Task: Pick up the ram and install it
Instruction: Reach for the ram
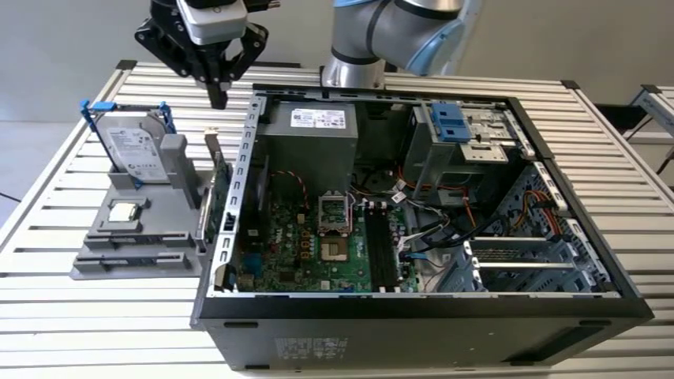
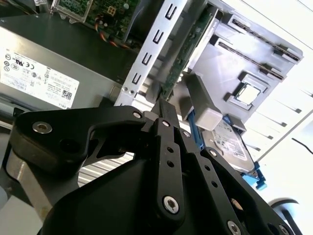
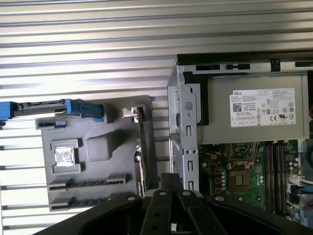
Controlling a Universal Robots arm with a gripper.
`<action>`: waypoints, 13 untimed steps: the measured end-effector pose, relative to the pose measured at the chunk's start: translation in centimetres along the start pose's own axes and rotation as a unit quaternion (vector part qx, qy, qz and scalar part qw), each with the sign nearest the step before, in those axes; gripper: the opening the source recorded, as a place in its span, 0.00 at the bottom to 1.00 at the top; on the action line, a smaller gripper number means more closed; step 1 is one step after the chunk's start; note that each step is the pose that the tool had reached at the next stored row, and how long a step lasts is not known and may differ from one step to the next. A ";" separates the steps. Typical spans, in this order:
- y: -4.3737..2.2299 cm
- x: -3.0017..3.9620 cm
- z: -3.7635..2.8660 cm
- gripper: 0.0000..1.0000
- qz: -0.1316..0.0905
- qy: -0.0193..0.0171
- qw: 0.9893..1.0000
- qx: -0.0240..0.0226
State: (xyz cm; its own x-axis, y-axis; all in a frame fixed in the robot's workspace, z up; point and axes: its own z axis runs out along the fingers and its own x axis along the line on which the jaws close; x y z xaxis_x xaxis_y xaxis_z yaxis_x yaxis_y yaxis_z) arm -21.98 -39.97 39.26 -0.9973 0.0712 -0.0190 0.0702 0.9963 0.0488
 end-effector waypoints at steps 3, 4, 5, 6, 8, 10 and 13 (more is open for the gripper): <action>-0.02 0.23 -0.01 0.00 0.000 0.000 1.000 0.000; -0.02 0.31 -0.01 0.00 0.000 0.000 1.000 0.000; -0.03 0.40 -0.01 0.00 0.000 0.000 1.000 0.000; -0.04 0.48 -0.01 0.00 0.000 0.000 1.000 0.000; -0.05 0.64 -0.02 0.00 0.000 0.000 1.000 0.000; -0.06 0.81 -0.02 0.00 0.000 0.000 1.000 0.000; -0.09 1.11 -0.02 0.00 0.000 0.000 1.000 0.000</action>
State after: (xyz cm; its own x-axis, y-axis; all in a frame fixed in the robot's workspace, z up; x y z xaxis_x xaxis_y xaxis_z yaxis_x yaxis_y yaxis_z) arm -23.10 -39.98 39.26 -0.9973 0.0712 -0.0190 0.0702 0.9963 0.0488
